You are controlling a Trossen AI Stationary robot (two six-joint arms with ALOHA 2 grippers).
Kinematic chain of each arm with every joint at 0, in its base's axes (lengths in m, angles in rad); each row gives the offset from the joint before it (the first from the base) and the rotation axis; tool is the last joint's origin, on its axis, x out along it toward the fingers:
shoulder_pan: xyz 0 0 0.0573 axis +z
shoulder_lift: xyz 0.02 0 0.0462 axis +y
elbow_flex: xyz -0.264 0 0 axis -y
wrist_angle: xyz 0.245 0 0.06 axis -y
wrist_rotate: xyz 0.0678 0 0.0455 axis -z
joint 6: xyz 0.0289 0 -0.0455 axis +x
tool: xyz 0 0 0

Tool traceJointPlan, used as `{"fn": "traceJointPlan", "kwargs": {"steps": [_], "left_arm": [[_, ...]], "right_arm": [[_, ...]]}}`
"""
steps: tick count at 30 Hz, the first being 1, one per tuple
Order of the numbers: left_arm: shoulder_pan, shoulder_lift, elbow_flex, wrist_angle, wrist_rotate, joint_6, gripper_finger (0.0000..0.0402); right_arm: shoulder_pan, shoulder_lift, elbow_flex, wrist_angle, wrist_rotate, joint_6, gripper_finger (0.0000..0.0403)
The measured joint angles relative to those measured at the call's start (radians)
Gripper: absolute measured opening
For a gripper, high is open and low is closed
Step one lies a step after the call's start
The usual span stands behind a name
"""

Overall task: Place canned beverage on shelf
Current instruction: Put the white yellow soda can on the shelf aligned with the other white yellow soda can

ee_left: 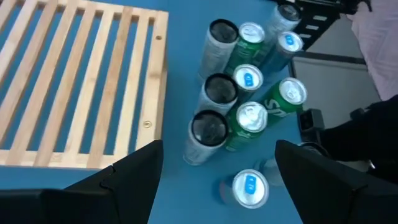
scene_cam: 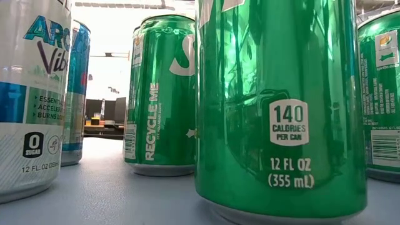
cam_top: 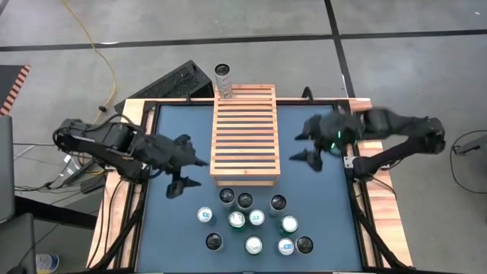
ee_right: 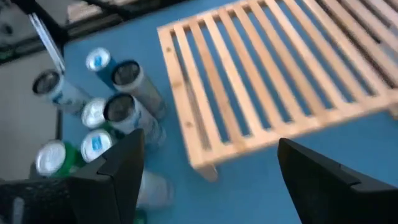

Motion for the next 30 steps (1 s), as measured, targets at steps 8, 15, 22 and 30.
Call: {"fn": "traceJointPlan", "kwargs": {"steps": [8, 15, 22, 30], "left_arm": [[-0.15, 0.0, 0.0, 0.041, -0.145, -0.017, 0.0296], [-0.19, 0.001, 0.0, 0.048, -0.243, -0.042, 0.0296], [-0.196, 0.008, 0.0, 0.064, -0.267, -0.055, 0.0296], [-0.196, 0.009, -0.011, 0.061, -0.276, -0.061, 0.0296]], "right_arm": [[0.264, 0.047, -0.2, 0.274, 0.28, 0.168, 0.0317], [0.373, 0.161, -0.2, 0.26, 0.34, 0.262, 0.0317], [0.452, 0.257, -0.2, 0.238, 0.393, 0.373, 0.0317], [0.496, 0.35, -0.2, 0.239, 0.409, 0.451, 0.0317]]}}
